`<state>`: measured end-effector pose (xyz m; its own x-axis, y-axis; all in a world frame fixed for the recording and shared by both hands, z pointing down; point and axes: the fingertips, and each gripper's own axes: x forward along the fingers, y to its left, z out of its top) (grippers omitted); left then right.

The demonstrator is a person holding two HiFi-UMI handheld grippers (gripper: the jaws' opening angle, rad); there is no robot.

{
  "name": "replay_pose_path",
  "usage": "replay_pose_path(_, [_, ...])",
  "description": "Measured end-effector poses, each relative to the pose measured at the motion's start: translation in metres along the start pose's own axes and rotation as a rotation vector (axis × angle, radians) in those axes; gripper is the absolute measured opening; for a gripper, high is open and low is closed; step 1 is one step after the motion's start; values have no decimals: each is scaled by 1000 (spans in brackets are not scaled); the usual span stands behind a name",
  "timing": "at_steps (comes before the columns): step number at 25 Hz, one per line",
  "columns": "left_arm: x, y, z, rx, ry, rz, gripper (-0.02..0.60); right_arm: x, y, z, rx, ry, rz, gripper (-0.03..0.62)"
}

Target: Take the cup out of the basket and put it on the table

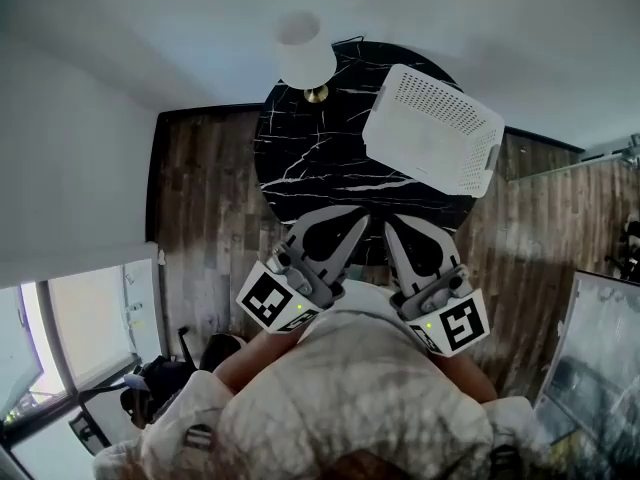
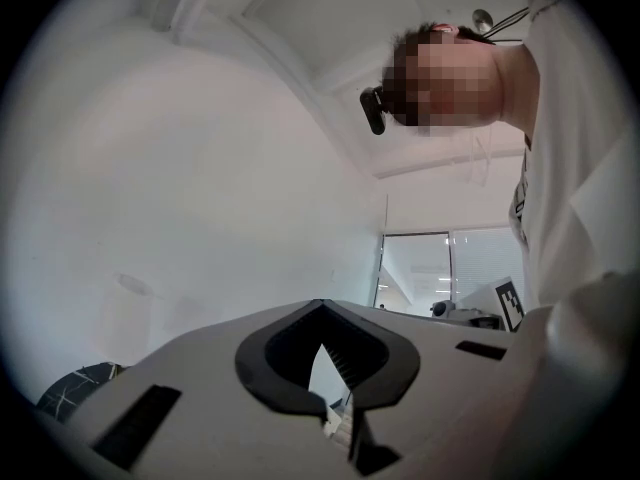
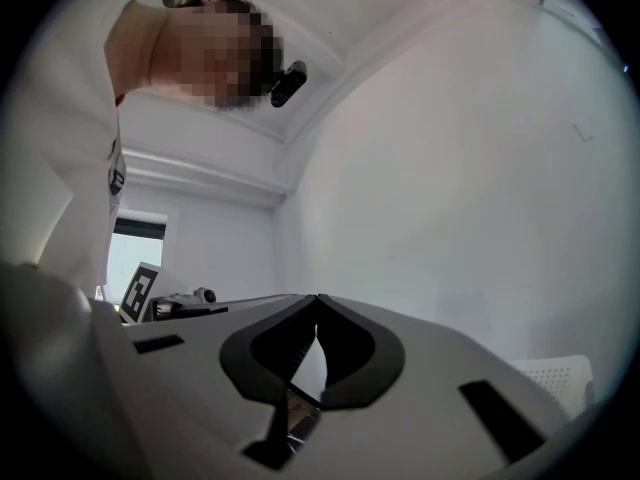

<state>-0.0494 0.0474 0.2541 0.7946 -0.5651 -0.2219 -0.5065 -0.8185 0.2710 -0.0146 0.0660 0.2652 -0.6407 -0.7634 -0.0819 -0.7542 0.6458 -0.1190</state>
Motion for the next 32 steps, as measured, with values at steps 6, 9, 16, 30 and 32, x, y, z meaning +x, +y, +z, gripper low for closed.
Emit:
replay_pose_path(6, [-12,54,2,-36,-12,57,6,48,0,-21,9,61,32,9])
replay_pose_path(9, [-12,67,-4,-55,-4,70,6,58,-4,-26,16,73,32,8])
replay_pose_path(16, [6,69,-11,-65,8,67,6,57,-23,-29,23,85,22,9])
replay_pose_path(30, [114,19,-32,-24,64,-41,6,-10,-123,13,-25,-14,-121,9])
replay_pose_path(32, [126,15,-37,-20,76,-51,6,-17,-136,15,-25,-24,-140,8])
